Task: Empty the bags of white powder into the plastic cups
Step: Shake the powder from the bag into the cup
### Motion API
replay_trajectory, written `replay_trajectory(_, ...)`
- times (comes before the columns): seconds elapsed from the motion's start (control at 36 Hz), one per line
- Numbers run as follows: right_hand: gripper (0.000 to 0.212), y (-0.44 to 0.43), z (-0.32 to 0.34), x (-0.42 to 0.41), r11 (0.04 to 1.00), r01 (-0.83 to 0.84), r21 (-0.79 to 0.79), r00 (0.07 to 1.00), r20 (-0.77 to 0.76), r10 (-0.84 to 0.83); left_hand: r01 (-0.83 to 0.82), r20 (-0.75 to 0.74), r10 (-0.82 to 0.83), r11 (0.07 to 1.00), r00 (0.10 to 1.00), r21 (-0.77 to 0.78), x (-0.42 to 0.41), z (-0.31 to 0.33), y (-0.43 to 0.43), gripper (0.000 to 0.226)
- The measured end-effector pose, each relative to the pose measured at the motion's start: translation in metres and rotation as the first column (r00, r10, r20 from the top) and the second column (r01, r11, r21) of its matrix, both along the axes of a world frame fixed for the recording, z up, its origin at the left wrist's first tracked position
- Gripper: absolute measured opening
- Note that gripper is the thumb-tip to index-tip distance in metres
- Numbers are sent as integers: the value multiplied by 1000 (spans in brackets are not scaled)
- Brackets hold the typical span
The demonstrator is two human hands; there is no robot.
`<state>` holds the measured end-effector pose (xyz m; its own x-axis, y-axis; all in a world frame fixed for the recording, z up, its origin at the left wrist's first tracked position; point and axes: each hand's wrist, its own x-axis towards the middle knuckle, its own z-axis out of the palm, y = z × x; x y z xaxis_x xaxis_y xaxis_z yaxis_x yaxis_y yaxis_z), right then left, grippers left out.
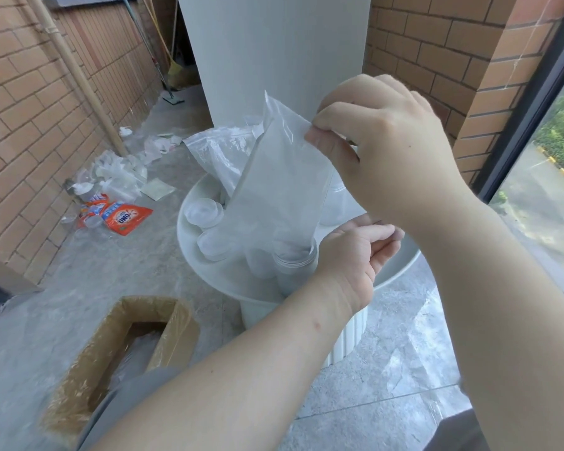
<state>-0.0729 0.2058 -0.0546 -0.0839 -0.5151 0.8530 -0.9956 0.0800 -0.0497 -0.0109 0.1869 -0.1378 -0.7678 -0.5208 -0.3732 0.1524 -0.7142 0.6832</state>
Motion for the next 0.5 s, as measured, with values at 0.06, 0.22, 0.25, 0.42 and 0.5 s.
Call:
replay_trajectory(0.06, 29, 1, 1, -2, 1000, -5, 2, 1000, -1, 5, 52, 59, -47, 996, 997, -70, 3, -2, -1, 28)
replay_trajectory(0.22, 30, 6, 0, -4, 1000, 26, 16, 999, -48, -25, 477, 392, -347, 824, 852, -305, 33, 16, -10, 21)
replay_trajectory(0.25, 30, 6, -1, -4, 999, 28, 18, 998, -51, -27, 570, 459, -394, 742, 796, -352, 43, 25, -13, 19)
replay_trajectory(0.42, 28, 6, -7, -4, 1000, 27, -7, 999, -46, -28, 692, 703, 53, 137, 709, -709, 120, 107, -41, 15)
replay_trajectory(0.5, 26, 5, -7, -1, 1000, 30, -7, 998, -49, -30, 192, 192, 410, 42, 891, -980, 141, 111, -63, 13)
